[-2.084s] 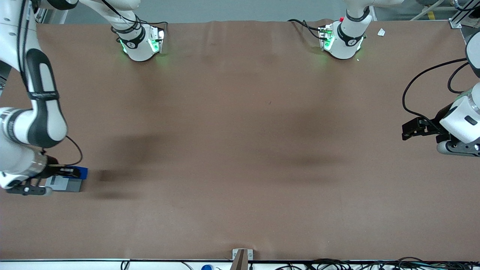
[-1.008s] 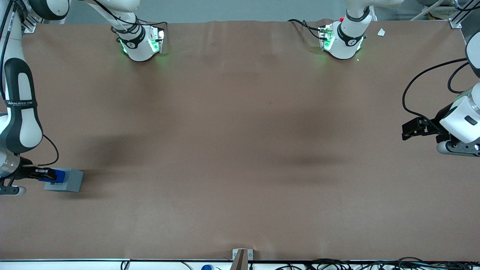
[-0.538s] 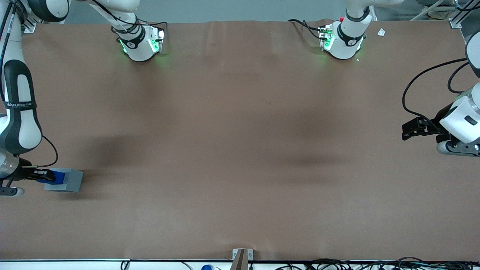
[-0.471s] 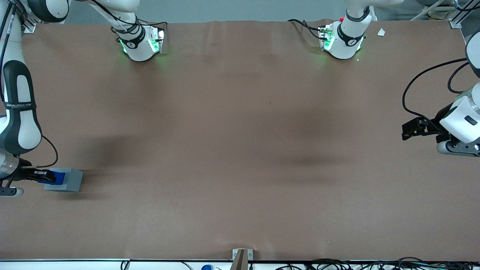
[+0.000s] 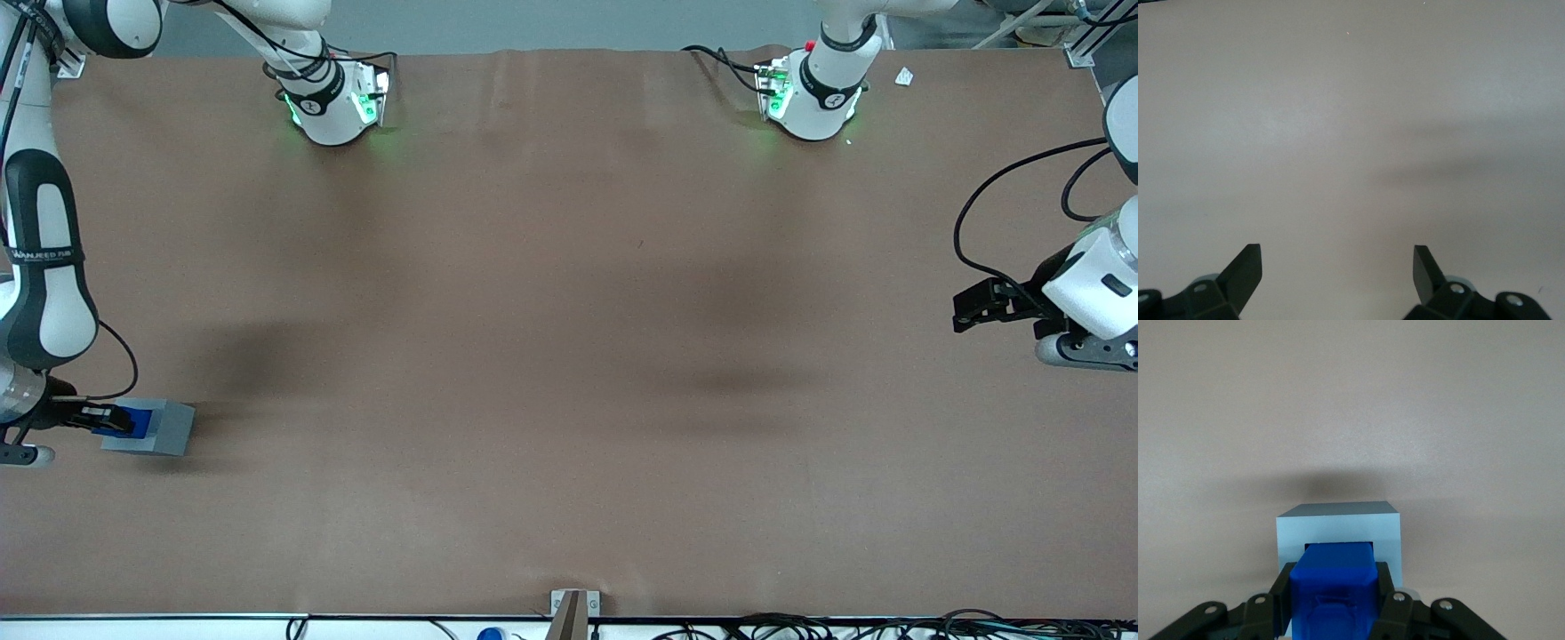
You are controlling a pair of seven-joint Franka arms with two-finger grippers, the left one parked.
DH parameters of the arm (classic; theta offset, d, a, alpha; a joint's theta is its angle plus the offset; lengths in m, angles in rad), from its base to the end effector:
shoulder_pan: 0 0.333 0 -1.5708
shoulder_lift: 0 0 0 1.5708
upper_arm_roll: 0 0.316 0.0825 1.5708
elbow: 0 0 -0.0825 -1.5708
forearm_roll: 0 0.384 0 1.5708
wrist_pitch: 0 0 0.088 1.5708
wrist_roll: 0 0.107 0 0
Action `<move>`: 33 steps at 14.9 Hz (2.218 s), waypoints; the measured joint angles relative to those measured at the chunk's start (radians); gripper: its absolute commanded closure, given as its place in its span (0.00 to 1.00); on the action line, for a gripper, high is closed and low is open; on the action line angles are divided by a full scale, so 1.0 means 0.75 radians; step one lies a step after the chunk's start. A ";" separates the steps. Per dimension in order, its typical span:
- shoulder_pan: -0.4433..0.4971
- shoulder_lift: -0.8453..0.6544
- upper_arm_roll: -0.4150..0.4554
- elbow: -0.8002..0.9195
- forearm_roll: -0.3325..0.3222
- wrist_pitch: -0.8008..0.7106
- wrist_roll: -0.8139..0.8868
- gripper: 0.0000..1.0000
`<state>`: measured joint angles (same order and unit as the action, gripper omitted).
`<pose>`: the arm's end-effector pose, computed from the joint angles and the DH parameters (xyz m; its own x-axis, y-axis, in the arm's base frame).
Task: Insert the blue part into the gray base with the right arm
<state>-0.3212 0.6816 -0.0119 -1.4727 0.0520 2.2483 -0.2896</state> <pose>0.6878 -0.2348 0.2855 0.9925 -0.0712 0.0998 -0.0707 -0.9975 -0.0077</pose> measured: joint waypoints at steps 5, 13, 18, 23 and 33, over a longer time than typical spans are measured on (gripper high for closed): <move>0.002 0.005 0.009 0.006 0.003 -0.002 0.000 0.00; 0.044 -0.367 0.022 0.055 0.005 -0.576 0.025 0.00; 0.172 -0.663 0.025 -0.022 0.000 -0.830 0.266 0.00; 0.354 -0.785 0.031 -0.029 -0.038 -0.941 0.518 0.00; 0.406 -0.812 0.027 -0.029 -0.072 -0.973 0.528 0.00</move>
<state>-0.0170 0.0726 0.0084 -1.4942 -0.0019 1.5188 0.1063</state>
